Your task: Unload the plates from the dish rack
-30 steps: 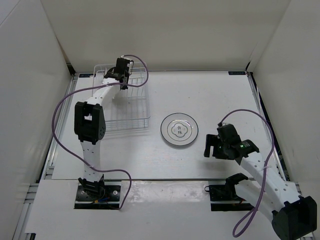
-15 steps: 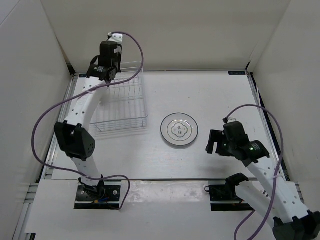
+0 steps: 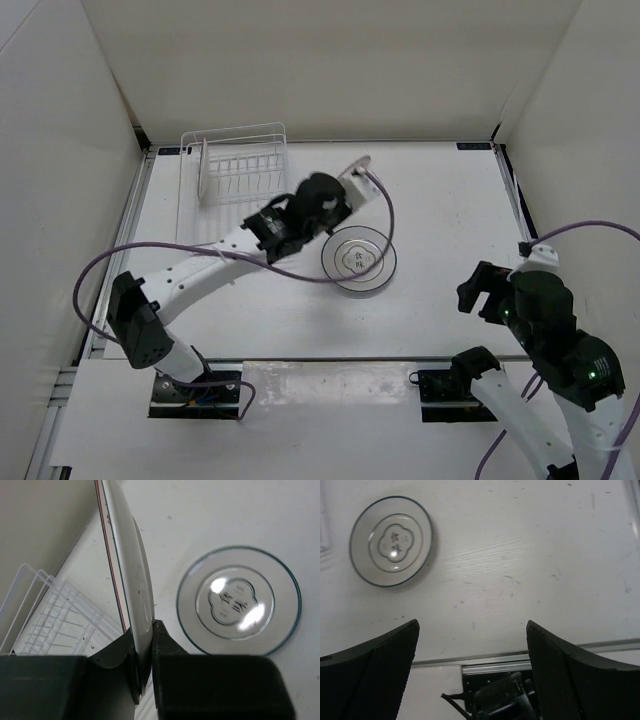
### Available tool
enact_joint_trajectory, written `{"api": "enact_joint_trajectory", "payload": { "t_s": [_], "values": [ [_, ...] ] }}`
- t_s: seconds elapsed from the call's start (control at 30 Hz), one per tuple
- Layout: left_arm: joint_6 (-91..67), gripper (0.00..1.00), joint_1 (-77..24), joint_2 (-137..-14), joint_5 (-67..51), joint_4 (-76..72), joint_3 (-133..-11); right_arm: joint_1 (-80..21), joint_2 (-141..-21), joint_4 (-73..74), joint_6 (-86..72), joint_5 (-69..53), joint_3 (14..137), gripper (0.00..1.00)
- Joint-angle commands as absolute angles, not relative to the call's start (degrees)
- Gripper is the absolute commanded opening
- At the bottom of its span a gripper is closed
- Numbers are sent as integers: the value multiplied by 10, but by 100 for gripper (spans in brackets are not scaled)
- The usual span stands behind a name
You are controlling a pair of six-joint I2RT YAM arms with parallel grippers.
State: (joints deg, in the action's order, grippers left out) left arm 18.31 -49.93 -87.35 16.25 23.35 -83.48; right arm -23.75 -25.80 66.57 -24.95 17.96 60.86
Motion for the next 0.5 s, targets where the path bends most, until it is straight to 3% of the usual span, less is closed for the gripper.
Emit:
{"api": "enact_joint_trajectory", "payload": {
  "t_s": [0.0,0.2,0.4,0.47],
  "values": [
    [287,3,-545,-878,244,178,-793,-236,-217,718,-233,279,594,89],
    [375,3,-642,-939,343,62,-697,-240,-185,727,-229,320,587,89],
    [459,3,-699,-1034,433,-52,-683,-239,-171,737,-214,340,577,86],
    [475,9,-707,-1070,443,-96,-684,-236,-151,717,-204,335,565,86]
  ]
}}
